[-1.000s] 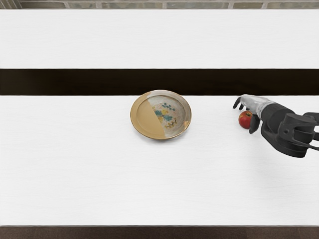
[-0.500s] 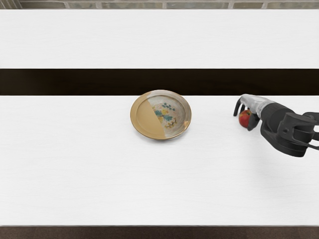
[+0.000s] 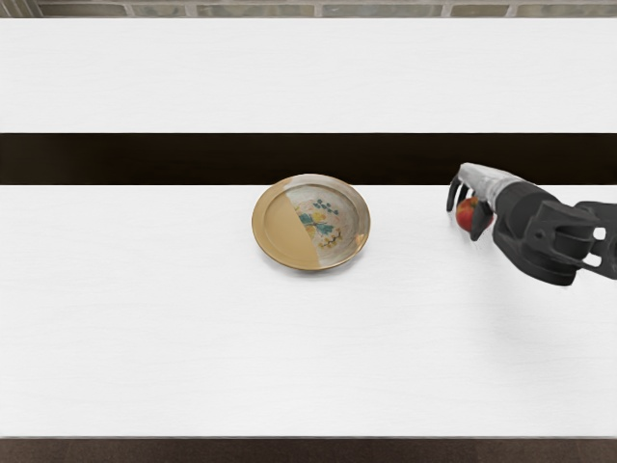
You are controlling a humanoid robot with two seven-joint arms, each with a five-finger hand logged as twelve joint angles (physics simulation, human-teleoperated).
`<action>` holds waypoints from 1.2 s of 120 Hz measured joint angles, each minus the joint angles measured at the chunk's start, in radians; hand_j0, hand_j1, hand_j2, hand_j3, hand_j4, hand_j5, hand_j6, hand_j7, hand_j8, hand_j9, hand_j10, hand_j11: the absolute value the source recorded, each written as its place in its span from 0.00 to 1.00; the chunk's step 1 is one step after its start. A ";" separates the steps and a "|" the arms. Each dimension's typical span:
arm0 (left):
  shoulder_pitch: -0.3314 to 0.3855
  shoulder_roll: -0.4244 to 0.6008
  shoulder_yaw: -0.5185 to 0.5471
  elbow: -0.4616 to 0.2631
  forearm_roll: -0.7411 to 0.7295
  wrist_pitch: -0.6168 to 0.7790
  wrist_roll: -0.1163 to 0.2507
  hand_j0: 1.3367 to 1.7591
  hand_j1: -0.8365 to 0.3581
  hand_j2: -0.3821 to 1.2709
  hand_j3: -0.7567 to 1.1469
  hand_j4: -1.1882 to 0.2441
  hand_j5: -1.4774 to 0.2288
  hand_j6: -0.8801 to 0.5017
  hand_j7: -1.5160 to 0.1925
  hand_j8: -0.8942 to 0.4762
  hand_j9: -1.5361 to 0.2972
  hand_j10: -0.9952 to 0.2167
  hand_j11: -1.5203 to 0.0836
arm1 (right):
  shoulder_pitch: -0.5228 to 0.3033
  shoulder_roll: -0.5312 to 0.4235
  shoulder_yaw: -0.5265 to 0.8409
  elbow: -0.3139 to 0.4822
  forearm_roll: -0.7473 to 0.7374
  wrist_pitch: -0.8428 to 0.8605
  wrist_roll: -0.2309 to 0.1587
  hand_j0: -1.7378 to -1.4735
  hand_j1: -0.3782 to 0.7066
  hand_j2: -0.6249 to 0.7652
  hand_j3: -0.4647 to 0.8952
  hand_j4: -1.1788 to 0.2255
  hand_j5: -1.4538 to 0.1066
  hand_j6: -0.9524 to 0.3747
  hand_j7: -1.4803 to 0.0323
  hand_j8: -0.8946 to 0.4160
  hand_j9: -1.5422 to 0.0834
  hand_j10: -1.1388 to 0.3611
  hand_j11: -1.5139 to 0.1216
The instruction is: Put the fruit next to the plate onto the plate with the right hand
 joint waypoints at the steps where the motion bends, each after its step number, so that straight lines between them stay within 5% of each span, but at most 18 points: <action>1: 0.000 0.000 0.000 0.000 0.000 0.000 0.000 0.76 0.99 0.23 0.40 0.83 0.87 0.64 0.89 0.65 0.84 0.82 0.95 | 0.000 0.000 0.003 0.000 0.000 0.000 0.000 0.34 0.51 0.58 0.34 0.30 0.28 0.29 0.32 0.36 0.32 0.36 0.29; 31: 0.000 0.000 0.000 0.000 0.000 0.000 0.000 0.76 0.99 0.23 0.40 0.83 0.87 0.64 0.89 0.65 0.84 0.82 0.95 | 0.019 0.056 0.100 -0.004 0.002 -0.002 -0.001 0.34 0.53 0.62 0.34 0.30 0.26 0.29 0.31 0.37 0.31 0.36 0.29; 57: 0.002 0.000 0.001 0.000 0.000 0.000 0.000 0.76 0.99 0.23 0.40 0.83 0.87 0.64 0.89 0.65 0.84 0.82 0.95 | 0.068 0.203 0.114 -0.058 0.003 -0.003 0.000 0.33 0.53 0.64 0.34 0.30 0.25 0.29 0.31 0.38 0.31 0.37 0.28; 111: 0.002 0.000 0.002 0.000 0.000 0.000 0.000 0.76 0.99 0.23 0.40 0.83 0.87 0.64 0.89 0.65 0.84 0.82 0.95 | 0.104 0.516 0.106 -0.267 0.009 -0.001 0.001 0.32 0.47 0.57 0.34 0.32 0.23 0.26 0.31 0.37 0.29 0.35 0.28; 144: 0.002 0.000 0.002 0.000 0.000 0.000 0.000 0.76 0.99 0.23 0.40 0.83 0.87 0.64 0.89 0.65 0.84 0.82 0.95 | 0.066 0.561 0.103 -0.319 -0.002 -0.005 0.000 0.33 0.48 0.59 0.34 0.31 0.25 0.25 0.31 0.34 0.30 0.35 0.28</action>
